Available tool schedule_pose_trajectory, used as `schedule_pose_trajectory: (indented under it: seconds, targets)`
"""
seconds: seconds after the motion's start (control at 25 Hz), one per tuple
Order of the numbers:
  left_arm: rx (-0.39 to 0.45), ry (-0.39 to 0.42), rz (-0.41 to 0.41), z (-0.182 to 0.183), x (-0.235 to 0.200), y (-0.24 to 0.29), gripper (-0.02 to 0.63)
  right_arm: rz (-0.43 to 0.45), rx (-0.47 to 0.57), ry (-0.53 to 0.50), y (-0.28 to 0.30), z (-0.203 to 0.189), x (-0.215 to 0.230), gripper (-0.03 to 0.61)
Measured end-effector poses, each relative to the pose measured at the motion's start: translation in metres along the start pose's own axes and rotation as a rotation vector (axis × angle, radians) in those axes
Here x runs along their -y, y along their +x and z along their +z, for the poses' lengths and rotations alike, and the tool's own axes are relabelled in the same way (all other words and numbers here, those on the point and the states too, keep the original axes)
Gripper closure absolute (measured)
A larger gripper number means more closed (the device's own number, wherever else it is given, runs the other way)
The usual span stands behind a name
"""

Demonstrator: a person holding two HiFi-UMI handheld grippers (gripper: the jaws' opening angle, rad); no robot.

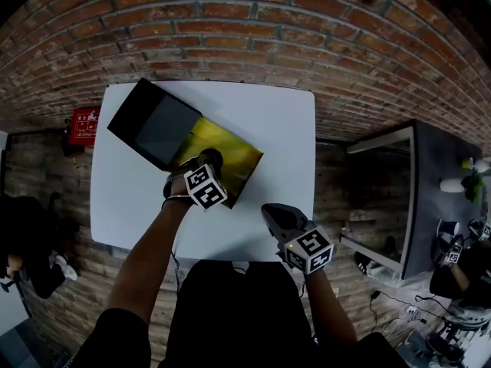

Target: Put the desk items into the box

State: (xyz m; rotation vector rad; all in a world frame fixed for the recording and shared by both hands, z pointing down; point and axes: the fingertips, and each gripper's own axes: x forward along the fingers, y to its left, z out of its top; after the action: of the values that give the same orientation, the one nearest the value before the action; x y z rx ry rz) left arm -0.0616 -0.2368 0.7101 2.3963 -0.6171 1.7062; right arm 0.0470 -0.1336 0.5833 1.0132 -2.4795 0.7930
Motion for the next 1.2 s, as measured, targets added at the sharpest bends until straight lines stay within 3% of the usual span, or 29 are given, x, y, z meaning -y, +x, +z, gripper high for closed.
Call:
schedule_pose_trajectory:
  seconds: [0.36,0.6,0.96,1.2]
  targets:
    - [-0.002,0.007,0.022,-0.001,-0.001,-0.003,0.455,0.019,-0.007,-0.021,-0.001,0.001,-0.003,0.557]
    - [0.038,-0.051,0.071,0.003,-0.004,-0.019,0.448,0.036,-0.004,-0.040,-0.004,0.002,-0.001,0.557]
    - [0.226,-0.306,0.217,0.020,-0.013,-0.086,0.452,0.135,-0.010,-0.110,-0.008,0.009,-0.014,0.557]
    - [0.298,-0.452,0.315,0.008,0.002,-0.130,0.548,0.219,0.011,-0.191,-0.008,0.021,-0.023,0.557]
